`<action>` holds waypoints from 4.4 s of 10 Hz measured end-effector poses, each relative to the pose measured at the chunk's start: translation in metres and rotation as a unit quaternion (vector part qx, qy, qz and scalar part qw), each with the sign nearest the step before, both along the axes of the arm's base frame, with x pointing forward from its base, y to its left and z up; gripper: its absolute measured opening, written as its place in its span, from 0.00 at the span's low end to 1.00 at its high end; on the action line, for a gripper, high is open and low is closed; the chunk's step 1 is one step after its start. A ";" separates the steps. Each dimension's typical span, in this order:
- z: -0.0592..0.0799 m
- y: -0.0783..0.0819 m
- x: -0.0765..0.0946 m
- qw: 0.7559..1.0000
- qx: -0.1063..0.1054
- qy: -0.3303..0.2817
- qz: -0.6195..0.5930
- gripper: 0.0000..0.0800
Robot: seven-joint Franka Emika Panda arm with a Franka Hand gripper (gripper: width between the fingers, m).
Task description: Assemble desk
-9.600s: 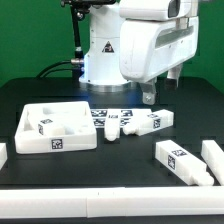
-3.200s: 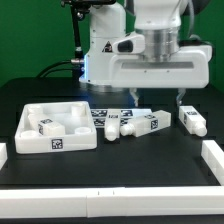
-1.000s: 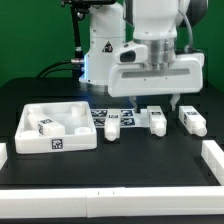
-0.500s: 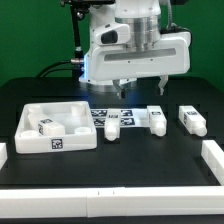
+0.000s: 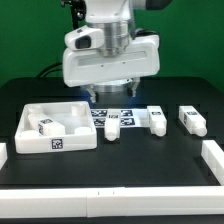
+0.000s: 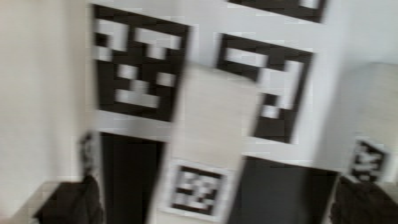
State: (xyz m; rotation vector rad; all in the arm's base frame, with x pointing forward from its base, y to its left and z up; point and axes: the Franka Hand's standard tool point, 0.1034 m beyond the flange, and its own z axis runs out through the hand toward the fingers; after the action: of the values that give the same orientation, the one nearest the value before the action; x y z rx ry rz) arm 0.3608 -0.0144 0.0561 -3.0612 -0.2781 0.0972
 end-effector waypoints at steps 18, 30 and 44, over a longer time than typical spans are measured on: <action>-0.045 -0.069 -0.011 1.000 -0.011 0.003 0.006 0.14; 0.001 -0.043 0.031 0.978 -0.020 -0.010 0.209 0.07; -0.005 0.006 0.092 0.882 0.007 0.006 0.470 0.07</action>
Offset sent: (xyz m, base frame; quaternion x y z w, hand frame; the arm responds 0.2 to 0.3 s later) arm 0.0000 0.0000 0.0000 0.0000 0.0000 0.0000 1.0000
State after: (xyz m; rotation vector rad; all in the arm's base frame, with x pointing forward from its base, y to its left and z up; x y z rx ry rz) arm 0.4523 -0.0080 0.0508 -2.5868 -1.6972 0.1525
